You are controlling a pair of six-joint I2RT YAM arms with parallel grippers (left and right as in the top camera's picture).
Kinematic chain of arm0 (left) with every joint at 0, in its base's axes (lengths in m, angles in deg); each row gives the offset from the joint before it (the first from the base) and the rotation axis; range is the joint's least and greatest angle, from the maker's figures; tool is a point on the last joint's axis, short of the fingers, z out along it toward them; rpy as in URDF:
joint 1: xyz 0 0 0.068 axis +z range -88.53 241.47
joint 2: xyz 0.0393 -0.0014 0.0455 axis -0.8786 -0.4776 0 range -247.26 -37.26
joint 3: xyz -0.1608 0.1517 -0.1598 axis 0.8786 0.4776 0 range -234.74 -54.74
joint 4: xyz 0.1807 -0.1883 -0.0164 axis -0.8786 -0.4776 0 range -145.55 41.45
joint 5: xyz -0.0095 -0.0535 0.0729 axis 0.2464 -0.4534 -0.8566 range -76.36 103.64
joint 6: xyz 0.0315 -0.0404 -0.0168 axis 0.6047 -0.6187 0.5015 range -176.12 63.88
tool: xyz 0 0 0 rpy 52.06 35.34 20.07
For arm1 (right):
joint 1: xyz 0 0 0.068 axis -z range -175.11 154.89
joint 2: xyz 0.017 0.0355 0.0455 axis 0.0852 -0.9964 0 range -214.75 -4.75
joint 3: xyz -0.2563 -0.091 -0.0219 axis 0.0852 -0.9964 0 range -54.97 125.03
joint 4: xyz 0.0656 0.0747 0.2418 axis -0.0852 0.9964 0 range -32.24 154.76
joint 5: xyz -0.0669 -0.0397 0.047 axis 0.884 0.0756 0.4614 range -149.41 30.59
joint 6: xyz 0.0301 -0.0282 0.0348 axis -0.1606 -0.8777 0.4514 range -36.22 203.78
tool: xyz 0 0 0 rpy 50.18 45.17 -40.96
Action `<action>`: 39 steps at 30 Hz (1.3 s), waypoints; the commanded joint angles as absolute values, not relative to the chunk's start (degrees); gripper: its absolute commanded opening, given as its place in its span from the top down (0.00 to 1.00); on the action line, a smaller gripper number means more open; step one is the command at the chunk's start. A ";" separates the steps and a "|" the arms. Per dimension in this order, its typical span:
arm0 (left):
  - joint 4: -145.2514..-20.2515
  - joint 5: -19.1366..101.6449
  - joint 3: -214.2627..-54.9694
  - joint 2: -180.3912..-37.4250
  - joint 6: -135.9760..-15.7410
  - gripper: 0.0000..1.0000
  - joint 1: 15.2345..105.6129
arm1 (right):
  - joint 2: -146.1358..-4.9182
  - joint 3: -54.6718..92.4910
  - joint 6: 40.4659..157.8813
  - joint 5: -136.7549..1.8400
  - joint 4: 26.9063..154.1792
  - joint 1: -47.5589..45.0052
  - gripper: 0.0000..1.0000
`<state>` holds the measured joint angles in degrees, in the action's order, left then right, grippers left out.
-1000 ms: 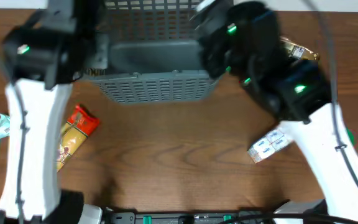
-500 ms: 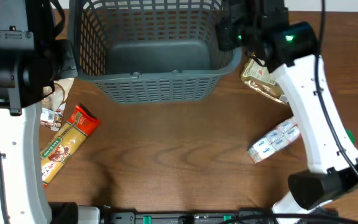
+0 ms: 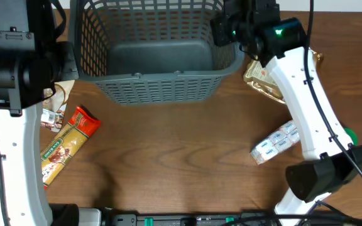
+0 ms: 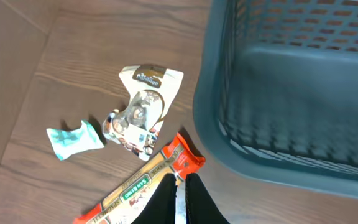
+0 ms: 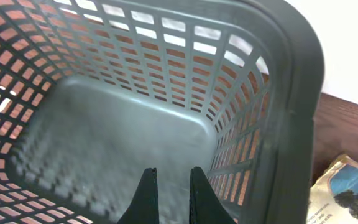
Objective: Pack container
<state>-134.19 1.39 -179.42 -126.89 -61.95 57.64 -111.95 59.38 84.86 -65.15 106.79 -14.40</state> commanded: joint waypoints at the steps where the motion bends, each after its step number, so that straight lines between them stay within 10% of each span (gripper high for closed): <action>1: -134.69 0.78 -179.84 -126.64 -62.43 0.94 57.92 | -114.51 60.58 85.47 -63.64 107.03 -14.27 0.99; 39: -134.91 0.78 -179.84 -126.64 -62.43 0.94 57.92 | -115.19 60.58 92.11 -44.39 111.38 -14.21 0.99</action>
<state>-134.65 1.39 -179.42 -126.89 -61.95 57.64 -115.19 59.75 90.89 -48.56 110.92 -14.58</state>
